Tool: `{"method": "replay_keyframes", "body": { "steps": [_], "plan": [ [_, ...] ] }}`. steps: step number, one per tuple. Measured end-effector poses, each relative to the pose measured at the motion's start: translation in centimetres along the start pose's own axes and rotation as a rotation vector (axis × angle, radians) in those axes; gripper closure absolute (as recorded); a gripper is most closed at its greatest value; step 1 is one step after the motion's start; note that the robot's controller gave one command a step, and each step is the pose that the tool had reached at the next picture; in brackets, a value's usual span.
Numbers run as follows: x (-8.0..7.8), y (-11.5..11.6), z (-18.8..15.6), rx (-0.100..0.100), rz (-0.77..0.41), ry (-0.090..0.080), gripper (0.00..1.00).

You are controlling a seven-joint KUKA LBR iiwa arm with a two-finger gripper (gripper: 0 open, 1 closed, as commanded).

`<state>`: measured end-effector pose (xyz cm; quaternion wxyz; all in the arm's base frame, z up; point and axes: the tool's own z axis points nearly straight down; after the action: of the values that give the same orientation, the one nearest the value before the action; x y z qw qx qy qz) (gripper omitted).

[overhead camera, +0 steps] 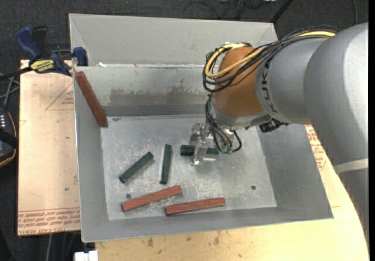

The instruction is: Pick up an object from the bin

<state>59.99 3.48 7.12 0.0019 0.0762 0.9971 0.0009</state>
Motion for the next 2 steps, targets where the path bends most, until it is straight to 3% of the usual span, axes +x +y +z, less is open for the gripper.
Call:
{"method": "replay_keyframes", "body": {
  "steps": [1, 2],
  "plan": [
    [0.0, 0.0, 0.0, 0.0, 0.0, 0.0, 1.0],
    [-0.7, -1.5, -20.1, 0.001, 0.048, 0.003, 1.0]
  ]
}}
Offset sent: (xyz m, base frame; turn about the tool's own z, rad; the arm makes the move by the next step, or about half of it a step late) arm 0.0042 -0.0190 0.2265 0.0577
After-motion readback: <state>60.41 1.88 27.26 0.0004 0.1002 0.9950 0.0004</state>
